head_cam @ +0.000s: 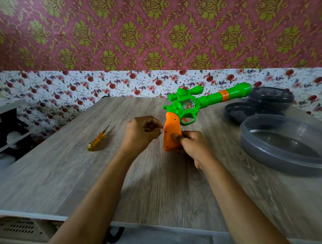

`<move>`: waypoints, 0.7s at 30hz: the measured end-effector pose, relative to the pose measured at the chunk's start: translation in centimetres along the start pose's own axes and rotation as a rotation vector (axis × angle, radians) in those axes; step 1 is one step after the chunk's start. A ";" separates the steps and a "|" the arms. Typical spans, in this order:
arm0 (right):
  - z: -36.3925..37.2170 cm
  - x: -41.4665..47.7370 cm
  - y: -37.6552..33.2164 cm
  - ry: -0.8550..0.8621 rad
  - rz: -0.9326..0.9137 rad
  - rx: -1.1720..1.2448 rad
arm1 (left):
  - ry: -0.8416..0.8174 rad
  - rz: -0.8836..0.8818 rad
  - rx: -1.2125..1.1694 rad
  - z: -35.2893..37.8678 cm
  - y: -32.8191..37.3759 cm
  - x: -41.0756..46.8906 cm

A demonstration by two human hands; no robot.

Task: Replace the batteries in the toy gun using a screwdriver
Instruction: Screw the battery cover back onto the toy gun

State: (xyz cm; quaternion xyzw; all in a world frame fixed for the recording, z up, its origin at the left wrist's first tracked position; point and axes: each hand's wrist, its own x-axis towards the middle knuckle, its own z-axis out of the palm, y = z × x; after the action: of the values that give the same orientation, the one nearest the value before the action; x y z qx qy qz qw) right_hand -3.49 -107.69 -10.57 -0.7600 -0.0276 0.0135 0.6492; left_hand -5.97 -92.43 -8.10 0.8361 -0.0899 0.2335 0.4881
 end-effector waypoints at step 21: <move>0.1 -0.7 -0.6 -0.014 0.033 0.034 | -0.053 -0.022 0.063 0.6 -0.3 -0.3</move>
State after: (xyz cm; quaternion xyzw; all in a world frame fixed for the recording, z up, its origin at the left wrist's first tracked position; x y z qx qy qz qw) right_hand -4.21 -107.55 -9.96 -0.7492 -0.0193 0.0300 0.6614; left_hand -5.97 -92.79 -8.75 0.8580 -0.0864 0.2087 0.4613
